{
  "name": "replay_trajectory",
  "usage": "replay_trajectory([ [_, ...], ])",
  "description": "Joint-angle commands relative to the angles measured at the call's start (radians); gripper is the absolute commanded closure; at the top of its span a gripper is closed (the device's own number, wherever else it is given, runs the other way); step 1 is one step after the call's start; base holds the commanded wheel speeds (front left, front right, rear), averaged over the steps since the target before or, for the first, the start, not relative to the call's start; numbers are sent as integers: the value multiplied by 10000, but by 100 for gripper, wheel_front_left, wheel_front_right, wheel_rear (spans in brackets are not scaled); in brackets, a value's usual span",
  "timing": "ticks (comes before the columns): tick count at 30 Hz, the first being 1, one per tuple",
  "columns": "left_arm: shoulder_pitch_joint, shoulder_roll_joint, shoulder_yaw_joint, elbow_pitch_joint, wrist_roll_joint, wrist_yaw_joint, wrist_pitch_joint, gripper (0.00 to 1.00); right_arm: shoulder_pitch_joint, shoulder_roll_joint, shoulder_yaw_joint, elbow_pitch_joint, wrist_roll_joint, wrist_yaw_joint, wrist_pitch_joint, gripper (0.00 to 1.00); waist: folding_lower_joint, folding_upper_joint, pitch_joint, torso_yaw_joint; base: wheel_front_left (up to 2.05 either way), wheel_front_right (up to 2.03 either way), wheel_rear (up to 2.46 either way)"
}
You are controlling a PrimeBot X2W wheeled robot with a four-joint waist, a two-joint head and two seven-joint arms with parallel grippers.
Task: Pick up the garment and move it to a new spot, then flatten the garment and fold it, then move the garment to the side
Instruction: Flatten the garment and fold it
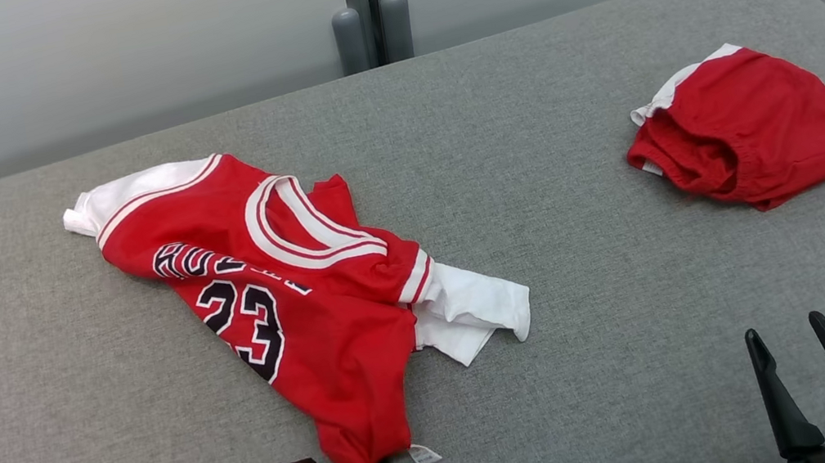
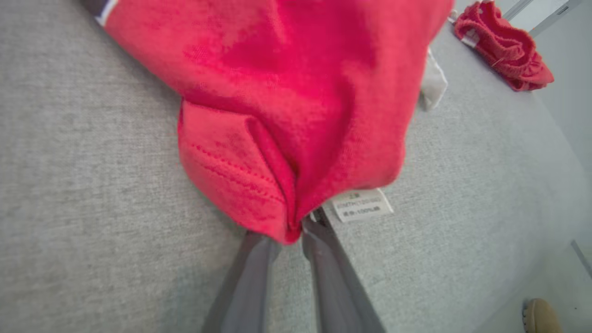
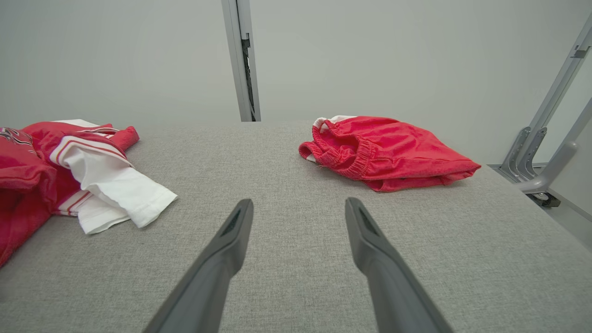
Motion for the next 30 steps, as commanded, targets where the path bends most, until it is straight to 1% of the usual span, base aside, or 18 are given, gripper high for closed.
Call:
replay_trajectory([
  [1,-81,5,119,-110,-190,-143,-115,100,147,-67,-54,22,71,-2,-42,0,0,0,-63,30,0,0,0],
  [4,83,175,239,-610,-422,-337,-110,100,229,-64,-135,25,142,-2,-44,0,0,0,-179,184,0,0,0],
  [7,415,638,279,-1560,-545,-397,305,100,342,-67,-211,33,135,-2,-44,0,0,0,-297,421,0,0,0],
  [8,533,871,322,-1968,-564,-376,500,100,382,-64,-225,34,125,-2,-44,0,0,0,-344,511,0,0,0],
  [10,827,1545,474,-2851,-549,-223,1053,100,445,-65,-260,23,128,-2,-44,0,0,0,-432,715,0,0,0],
  [13,1367,2720,741,-4028,-427,51,2054,100,534,-64,-257,31,141,-2,-44,0,0,0,-555,1023,0,0,0],
  [14,1367,2720,741,-4028,-427,51,2054,100,534,-64,-257,31,141,-2,-44,0,0,0,-555,1023,0,0,0],
  [18,2064,4282,1382,-5003,-309,603,3251,100,610,-68,-200,34,141,-2,-44,0,0,0,-639,1381,0,0,0],
  [20,2355,4874,1654,-5118,-171,893,3673,100,606,-65,-135,38,158,-2,-44,0,0,0,-664,1527,0,0,0],
  [21,2434,5068,1750,-5110,-123,1007,3804,100,607,-64,-102,49,154,-2,-43,0,0,0,-668,1592,0,0,0],
  [22,2460,5047,1841,-5075,-185,1095,3805,100,605,-65,-73,56,143,-2,-44,0,0,0,-666,1657,0,0,0],
  [23,2494,5072,1918,-4977,-163,1165,3748,39,591,-67,-42,71,144,-2,-44,0,0,0,-663,1696,0,0,0],
  [24,2556,5070,1953,-4839,-143,1230,3700,0,565,-67,-21,85,128,-2,-44,0,0,0,-657,1715,0,0,0],
  [26,2680,4963,2008,-4545,-165,1387,3563,0,526,-67,-4,93,109,-2,-44,0,0,0,-660,1739,0,0,0],
  [30,3013,4741,2446,-4082,-214,1986,3125,0,540,-69,-16,82,62,-2,-44,0,0,0,-686,1673,0,0,0],
])
